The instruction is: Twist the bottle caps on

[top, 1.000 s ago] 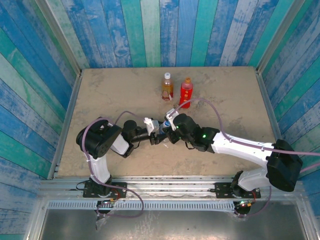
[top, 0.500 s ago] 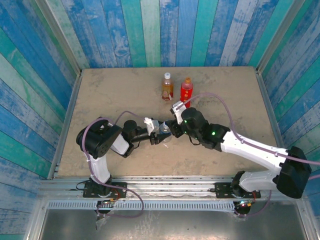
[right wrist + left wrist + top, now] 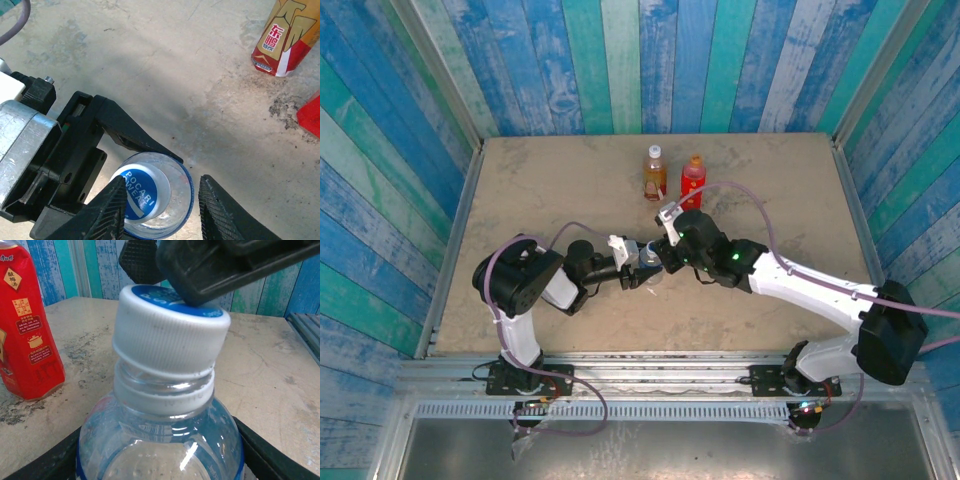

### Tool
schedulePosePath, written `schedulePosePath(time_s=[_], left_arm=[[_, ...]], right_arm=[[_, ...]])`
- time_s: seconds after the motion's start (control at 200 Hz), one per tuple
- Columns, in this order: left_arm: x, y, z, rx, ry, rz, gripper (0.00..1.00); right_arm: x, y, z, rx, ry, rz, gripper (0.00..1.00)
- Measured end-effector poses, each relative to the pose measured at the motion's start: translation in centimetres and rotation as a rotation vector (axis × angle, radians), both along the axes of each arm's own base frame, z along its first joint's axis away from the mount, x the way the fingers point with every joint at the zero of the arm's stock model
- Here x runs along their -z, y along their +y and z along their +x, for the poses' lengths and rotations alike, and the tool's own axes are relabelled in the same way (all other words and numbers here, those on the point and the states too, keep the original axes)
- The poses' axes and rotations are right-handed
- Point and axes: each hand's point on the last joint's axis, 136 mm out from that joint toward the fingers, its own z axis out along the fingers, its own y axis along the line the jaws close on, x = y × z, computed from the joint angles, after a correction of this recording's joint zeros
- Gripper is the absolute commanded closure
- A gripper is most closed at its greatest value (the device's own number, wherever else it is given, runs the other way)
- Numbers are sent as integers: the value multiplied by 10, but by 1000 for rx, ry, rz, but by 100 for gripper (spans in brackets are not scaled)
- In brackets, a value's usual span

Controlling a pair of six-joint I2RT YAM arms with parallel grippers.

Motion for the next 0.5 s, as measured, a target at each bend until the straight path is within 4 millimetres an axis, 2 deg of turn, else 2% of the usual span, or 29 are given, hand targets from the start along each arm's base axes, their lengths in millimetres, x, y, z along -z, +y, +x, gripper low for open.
schedulePosePath(time_s=[0.16,0.295,0.501], left_arm=[[0,0,0,0,0,0,42],[0,0,0,0,-1,0,42],[0,0,-1,5,-6,2,42]], right_arm=[[1,-2,8,49,34,18,65],[0,4,15,64,56,29,66],[4,8,16,69,77,45,68]])
